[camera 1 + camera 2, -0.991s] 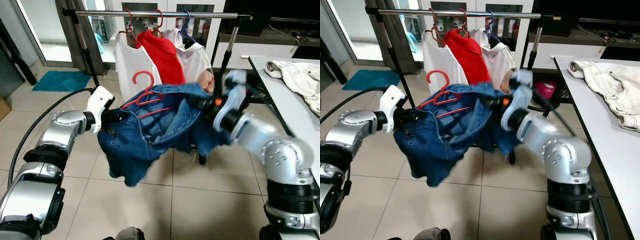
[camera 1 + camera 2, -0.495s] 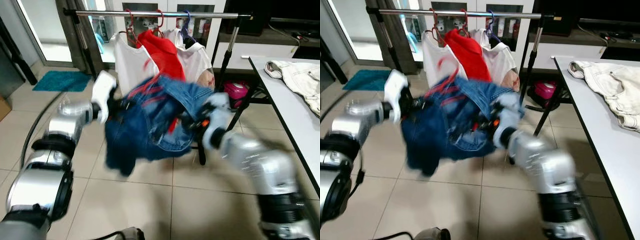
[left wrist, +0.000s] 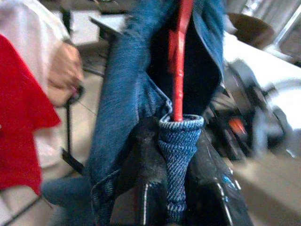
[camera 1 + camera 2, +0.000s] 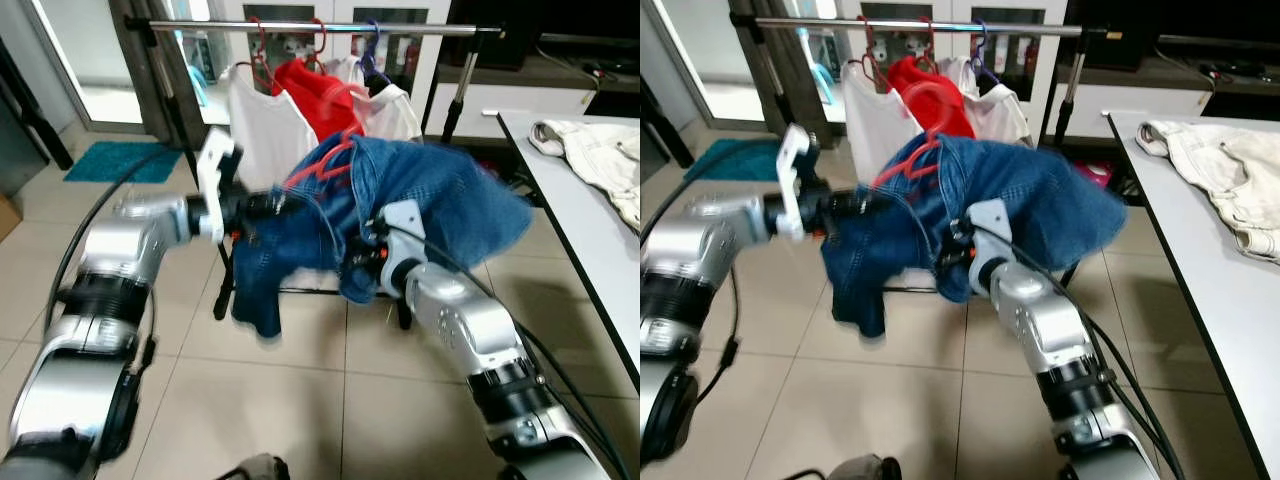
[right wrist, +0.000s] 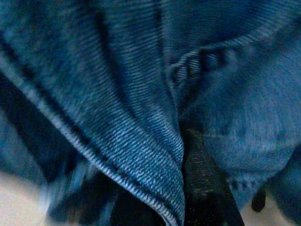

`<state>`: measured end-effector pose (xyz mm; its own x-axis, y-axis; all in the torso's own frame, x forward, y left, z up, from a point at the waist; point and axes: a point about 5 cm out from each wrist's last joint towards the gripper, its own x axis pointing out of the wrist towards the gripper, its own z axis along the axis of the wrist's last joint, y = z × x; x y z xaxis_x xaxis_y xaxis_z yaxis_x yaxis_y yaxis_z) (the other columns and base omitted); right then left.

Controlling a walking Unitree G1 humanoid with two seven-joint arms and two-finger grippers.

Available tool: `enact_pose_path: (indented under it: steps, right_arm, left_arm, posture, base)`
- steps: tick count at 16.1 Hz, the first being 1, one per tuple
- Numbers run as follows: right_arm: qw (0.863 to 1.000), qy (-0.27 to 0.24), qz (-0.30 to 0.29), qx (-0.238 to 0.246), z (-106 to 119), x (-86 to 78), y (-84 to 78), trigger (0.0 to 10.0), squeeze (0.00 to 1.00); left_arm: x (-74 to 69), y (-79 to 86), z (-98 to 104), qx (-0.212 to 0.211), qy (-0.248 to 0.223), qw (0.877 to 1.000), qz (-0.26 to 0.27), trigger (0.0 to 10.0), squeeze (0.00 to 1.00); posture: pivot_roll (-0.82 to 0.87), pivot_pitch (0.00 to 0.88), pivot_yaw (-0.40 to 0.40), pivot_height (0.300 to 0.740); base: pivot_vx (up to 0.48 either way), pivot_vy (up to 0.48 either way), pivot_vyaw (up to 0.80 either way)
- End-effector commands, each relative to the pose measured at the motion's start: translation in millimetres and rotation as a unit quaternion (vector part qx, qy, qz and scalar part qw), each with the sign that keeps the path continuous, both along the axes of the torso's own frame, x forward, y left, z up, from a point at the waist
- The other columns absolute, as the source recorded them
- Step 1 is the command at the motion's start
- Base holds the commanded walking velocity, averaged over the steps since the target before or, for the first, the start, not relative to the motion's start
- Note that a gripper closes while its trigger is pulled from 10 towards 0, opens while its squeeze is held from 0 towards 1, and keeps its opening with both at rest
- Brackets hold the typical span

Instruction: Hang hanger

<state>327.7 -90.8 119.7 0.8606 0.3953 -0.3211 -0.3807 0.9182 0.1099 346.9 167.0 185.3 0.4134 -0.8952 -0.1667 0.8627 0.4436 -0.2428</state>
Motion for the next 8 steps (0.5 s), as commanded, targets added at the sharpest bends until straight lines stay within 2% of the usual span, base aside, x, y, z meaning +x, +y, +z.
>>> enact_pose_path:
  steps: [1,2,3,5,7,8]
  right_arm:
    - [1.0,-0.011,-0.013,0.006,3,4.3,-3.3,10.0,0.0]
    - [0.999,-0.029,-0.023,0.028,10,6.2,-8.4,10.0,0.16]
    - [0.998,-0.036,-0.026,0.033,12,6.7,-10.7,10.0,1.0]
    - [0.998,-0.055,-0.004,0.012,15,4.8,-16.2,10.0,1.0]
    - [0.996,-0.07,0.058,-0.006,17,-5.0,-18.2,10.0,1.0]
    - [0.992,-0.079,0.097,-0.01,21,-14.9,-28.3,10.0,1.0]
  left_arm:
    - [-2.5,-6.1,15,-0.018,-0.021,0.999,-0.024,0.0,0.0]
    - [-4.4,-4.7,14,-0.024,-0.015,0.999,-0.022,0.0,0.0]
    - [-4.9,-3.7,15,-0.025,-0.014,0.999,-0.021,0.0,0.0]
    - [-3.2,4.1,19,-0.023,-0.031,0.999,-0.003,0.0,0.0]
    - [-1.1,15.5,25,-0.006,-0.066,0.998,0.02,0.0,0.0]
    - [-1.3,27.8,18,0.066,-0.079,0.994,0.028,0.0,0.0]
  posture:
    - [-0.1,0.0,0.076,0.74]
    - [-0.1,0.0,0.074,0.74]
    - [-0.1,0.0,0.073,0.74]
    - [-0.1,0.0,0.07,0.74]
    - [-0.1,0.0,0.068,0.74]
    - [-0.1,0.0,0.068,0.74]
  base:
    - [0.0,0.0,0.0]
    - [0.0,0.0,0.0]
    - [0.0,0.0,0.0]
    - [0.0,0.0,0.0]
    - [0.0,0.0,0.0]
    - [0.0,0.0,0.0]
